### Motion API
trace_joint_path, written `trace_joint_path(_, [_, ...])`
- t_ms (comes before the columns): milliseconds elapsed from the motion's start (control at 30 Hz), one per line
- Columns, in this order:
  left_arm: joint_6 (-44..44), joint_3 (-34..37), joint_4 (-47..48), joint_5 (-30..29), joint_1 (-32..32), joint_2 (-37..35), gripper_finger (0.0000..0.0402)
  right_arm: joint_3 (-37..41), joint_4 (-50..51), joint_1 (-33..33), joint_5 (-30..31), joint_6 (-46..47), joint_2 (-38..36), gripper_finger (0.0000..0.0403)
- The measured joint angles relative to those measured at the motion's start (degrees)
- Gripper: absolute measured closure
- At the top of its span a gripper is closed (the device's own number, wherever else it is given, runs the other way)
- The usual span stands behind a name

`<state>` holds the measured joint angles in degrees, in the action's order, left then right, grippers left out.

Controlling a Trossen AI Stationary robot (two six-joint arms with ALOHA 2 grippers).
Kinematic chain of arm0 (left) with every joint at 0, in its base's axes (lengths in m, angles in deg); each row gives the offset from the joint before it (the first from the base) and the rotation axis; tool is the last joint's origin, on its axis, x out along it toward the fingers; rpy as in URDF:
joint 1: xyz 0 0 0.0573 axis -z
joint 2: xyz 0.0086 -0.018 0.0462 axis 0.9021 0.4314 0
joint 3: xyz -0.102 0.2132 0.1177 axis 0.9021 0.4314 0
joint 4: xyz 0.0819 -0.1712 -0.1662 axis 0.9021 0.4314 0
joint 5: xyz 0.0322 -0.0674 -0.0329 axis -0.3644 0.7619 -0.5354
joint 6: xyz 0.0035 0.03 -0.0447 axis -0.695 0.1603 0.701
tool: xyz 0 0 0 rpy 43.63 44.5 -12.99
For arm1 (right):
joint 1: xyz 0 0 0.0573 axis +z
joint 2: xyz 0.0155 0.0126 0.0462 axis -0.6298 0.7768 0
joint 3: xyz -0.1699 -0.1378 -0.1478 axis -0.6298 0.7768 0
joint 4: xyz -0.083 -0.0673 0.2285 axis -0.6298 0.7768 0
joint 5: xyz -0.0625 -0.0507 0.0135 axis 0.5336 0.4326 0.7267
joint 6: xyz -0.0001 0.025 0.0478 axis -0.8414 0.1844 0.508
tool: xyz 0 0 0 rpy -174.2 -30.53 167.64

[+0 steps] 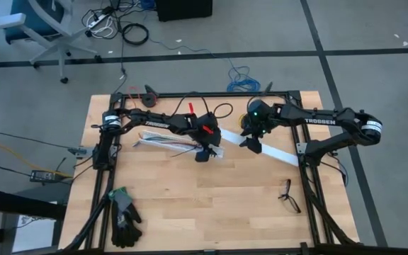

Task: Ziptie cables
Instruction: Close the white cable duct

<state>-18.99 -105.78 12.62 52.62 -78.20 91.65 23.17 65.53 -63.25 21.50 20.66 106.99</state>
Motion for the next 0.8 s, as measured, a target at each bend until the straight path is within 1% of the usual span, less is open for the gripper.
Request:
trace_joint_path(133, [0.0,0.1,0.5,-0.5,-1.8,-1.0,0.0208,1.6,-2.2,1.1,2.6,1.5,0.0,0.0174])
trace_joint_path(367, [-1.0,0.3,2.4,-1.7,-4.7,-2.9,0.0208,1.9,-3.1,2.2,4.0,2.8,0.6,0.0174])
trace_joint_path(467, [-0.9,0.3,2.7,-1.7,-5.3,-2.8,0.0208,2.0,-4.5,3.6,4.7,3.0,3.3,0.0174])
trace_joint_path(667, [-0.9,0.2,2.7,-1.4,-5.3,-2.6,0.0208,2.1,-9.3,5.4,5.7,2.1,12.2,0.0174])
trace_joint_path(800, [-1.0,0.1,3.3,-0.7,-5.3,-2.6,0.0208,2.0,-10.7,5.3,5.9,2.1,13.7,0.0174])
